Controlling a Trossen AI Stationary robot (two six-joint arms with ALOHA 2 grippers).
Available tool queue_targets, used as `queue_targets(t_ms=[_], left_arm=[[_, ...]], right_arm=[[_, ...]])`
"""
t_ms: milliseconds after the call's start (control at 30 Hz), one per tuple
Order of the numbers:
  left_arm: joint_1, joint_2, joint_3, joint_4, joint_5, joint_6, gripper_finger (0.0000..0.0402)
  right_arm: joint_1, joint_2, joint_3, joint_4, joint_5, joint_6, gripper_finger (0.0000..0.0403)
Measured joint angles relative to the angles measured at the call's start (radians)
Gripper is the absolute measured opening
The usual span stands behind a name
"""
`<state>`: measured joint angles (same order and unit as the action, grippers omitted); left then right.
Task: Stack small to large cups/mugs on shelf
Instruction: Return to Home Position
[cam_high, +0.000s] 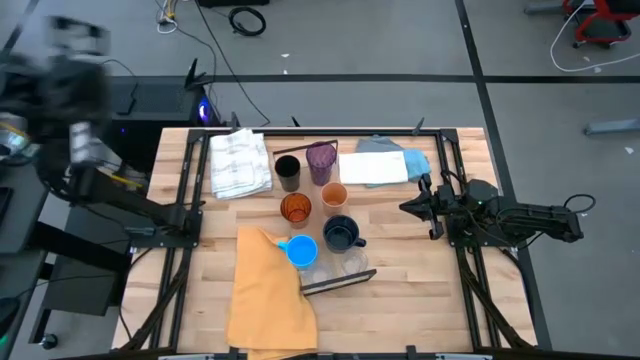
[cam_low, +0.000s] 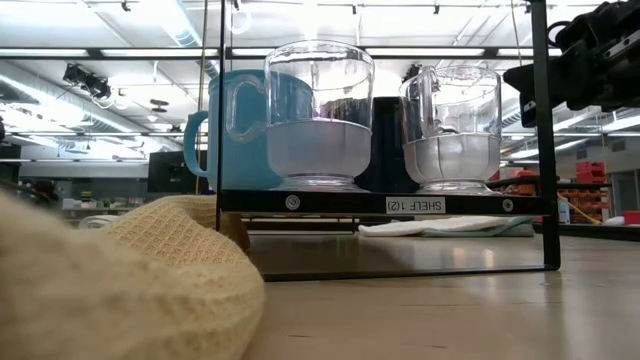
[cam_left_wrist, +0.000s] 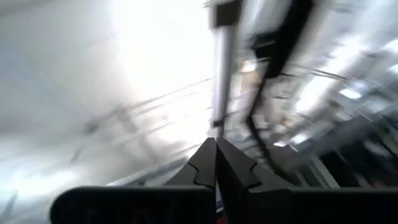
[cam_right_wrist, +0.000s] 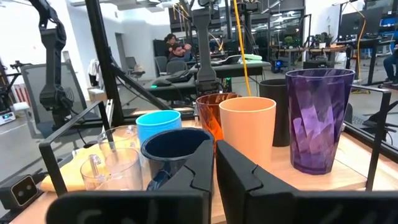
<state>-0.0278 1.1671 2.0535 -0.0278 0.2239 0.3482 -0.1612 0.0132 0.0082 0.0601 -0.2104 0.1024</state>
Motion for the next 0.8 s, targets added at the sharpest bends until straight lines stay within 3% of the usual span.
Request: queue_targets(t_ms=[100, 333, 467, 567, 800], left_arm=[[0.008, -0.030, -0.164, 0.147, -0.156, -0.124, 0.0008], [0.035, -0.194, -0.588, 0.408, -0.283, -0.202, 0.0033], [0.054, -0.339, -0.897, 0.550, -0.303, -0.230, 0.0017], [0.058, -0.444, -1.134, 0.744, -0.311, -0.263, 0.0006], [0.058, -0.637, -1.569, 1.109, -0.364, -0.252, 0.0024]], right_arm=[[0.000, 0.000, 0.000, 0.000, 0.000, 0.000, 0.0025], [0.000, 0.000, 0.000, 0.000, 0.000, 0.000, 0.0025], [0.000, 0.000, 0.000, 0.000, 0.000, 0.000, 0.0025], [0.000, 0.000, 0.000, 0.000, 0.000, 0.000, 0.0025], [0.000, 0.000, 0.000, 0.000, 0.000, 0.000, 0.0025]])
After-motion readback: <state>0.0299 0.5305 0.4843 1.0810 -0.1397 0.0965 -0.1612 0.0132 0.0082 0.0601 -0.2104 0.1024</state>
